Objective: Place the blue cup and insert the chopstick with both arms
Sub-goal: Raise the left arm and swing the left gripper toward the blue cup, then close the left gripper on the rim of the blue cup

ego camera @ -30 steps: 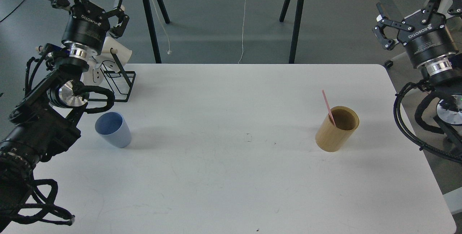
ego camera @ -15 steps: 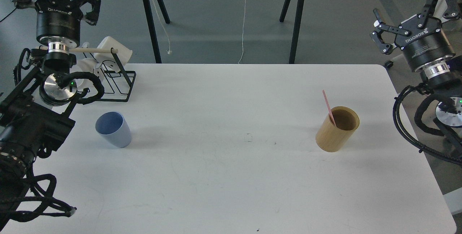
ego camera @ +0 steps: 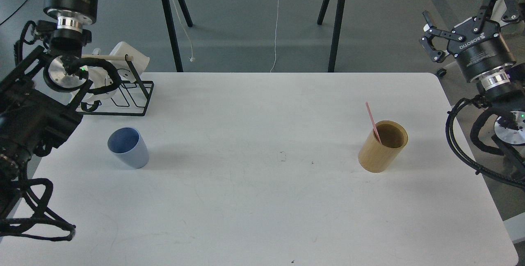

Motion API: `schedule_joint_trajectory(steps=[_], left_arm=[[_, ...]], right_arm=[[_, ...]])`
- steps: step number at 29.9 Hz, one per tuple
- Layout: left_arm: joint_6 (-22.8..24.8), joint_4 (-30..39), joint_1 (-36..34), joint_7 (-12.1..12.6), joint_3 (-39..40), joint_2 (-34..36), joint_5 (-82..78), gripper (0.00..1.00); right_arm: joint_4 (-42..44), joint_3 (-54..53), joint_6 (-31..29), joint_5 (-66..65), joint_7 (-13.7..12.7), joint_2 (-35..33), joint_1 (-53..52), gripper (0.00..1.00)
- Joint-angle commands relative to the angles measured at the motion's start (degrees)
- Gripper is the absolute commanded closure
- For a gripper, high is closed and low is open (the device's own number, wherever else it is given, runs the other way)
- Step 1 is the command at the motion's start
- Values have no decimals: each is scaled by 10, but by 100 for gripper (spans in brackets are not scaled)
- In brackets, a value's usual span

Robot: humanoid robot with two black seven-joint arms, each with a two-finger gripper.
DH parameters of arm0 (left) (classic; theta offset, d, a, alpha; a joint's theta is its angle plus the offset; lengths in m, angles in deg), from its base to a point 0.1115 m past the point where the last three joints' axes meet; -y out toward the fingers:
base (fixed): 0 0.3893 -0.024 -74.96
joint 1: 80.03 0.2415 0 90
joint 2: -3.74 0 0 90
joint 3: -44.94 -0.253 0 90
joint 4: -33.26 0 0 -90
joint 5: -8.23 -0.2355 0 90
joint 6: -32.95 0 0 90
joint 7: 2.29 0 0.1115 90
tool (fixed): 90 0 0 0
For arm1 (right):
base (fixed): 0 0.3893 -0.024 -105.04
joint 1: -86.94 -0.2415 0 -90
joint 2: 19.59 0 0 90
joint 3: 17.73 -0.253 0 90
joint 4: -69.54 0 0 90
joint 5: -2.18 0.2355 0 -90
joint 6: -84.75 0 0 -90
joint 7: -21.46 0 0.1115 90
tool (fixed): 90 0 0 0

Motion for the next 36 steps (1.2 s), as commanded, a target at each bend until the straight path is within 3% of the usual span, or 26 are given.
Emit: schedule_joint_trajectory(steps=[1,8,10,14,21,28,33,36], left_arm=[[0,54,-95,0,-154,69,-40,0],[0,199,-272,0,-469,172,-167,0],[-30,248,-313,0,-530,211,-196,0],[-37,323,-354,0,-571,293,-249,0],[-67,411,-354,0,-618,429,-477,0],[-190,386,-316,0,-757,445,-700,0],[-208,343,-232,0,-759,433,-772,0],[-222,288,-194,0,-758,384,-790,0]], right_arm=[[0,-1,0,0,0,0,0,1],[2,-2,0,0,1,-1,6,1],[2,-3,0,0,1,-1,7,1],[3,-2,0,-1,0,-1,8,1],[10,-2,0,-1,0,-1,10,1],[22,0,0,-1,0,1,18,1],[22,0,0,-4,0,0,29,1],[22,-1,0,-4,0,0,31,1]])
